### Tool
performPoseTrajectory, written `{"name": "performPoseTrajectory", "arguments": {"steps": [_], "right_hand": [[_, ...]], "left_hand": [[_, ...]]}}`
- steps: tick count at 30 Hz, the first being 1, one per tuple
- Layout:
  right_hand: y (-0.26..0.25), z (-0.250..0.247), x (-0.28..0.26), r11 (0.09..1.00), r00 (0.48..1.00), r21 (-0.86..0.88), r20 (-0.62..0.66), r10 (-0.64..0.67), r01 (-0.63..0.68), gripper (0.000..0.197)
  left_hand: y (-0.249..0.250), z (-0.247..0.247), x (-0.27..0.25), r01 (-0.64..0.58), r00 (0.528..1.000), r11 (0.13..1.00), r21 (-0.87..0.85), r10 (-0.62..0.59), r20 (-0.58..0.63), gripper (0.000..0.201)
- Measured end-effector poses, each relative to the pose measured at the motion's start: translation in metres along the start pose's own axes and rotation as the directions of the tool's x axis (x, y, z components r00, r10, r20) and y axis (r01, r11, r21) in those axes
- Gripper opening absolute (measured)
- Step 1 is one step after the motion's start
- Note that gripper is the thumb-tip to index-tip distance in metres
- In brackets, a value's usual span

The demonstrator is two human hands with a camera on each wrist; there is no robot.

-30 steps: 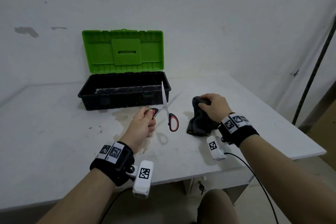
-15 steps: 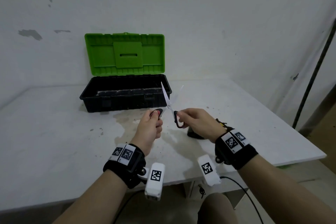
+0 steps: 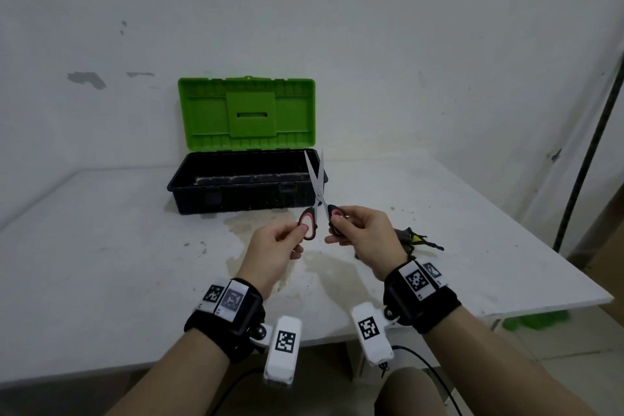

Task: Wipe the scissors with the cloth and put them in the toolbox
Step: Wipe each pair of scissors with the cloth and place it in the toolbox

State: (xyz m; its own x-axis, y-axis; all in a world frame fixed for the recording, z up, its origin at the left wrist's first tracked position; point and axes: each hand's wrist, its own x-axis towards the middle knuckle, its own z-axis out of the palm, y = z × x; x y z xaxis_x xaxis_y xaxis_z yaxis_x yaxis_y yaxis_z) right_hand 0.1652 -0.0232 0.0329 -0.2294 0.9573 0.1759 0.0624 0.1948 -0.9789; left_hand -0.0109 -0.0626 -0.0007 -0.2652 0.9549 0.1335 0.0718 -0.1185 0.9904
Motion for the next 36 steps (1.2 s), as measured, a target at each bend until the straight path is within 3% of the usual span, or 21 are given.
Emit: {"name": "performPoseTrajectory", "arguments": {"steps": [11,13,15,20,24,31,36], "right_hand": [[0.002,0.020,-0.011,0.994,0.994,0.108,-0.104,-0.021,0.032,0.016],[0.005,0.019,-0.010,0.999,0.991,0.048,-0.130,-0.020,0.026,0.017],[0.007,0.016,-0.007,0.990,0.980,-0.134,-0.190,-0.059,0.034,0.022],[0.007,0.019,-0.002,0.881,0.970,-0.471,-0.189,-0.154,0.048,0.023],[0.009,0.020,0.002,0.860,0.990,-0.510,-0.112,-0.085,0.017,0.039],[0.003,0.033,0.014,0.855,0.997,-0.518,-0.072,-0.006,-0.032,0.034],[-0.005,0.040,0.033,0.816,0.995,-0.576,-0.096,0.005,-0.059,0.045]], "left_hand": [[0.003,0.021,-0.008,0.015,0.999,0.997,-0.077,-0.018,-0.038,0.015],[0.002,0.023,-0.009,0.025,0.998,0.996,-0.090,-0.030,-0.050,0.015],[0.000,0.023,-0.009,0.040,0.998,0.995,-0.087,-0.044,-0.053,0.015],[0.002,0.019,-0.006,0.066,0.998,0.998,0.000,-0.066,-0.018,0.016],[0.005,0.011,-0.006,0.058,0.998,0.995,0.081,-0.060,0.028,0.016],[0.014,-0.010,-0.003,0.039,0.991,0.976,0.216,-0.064,0.113,0.012],[0.023,-0.054,0.019,0.077,0.996,0.938,0.339,-0.089,0.019,0.018]]}}
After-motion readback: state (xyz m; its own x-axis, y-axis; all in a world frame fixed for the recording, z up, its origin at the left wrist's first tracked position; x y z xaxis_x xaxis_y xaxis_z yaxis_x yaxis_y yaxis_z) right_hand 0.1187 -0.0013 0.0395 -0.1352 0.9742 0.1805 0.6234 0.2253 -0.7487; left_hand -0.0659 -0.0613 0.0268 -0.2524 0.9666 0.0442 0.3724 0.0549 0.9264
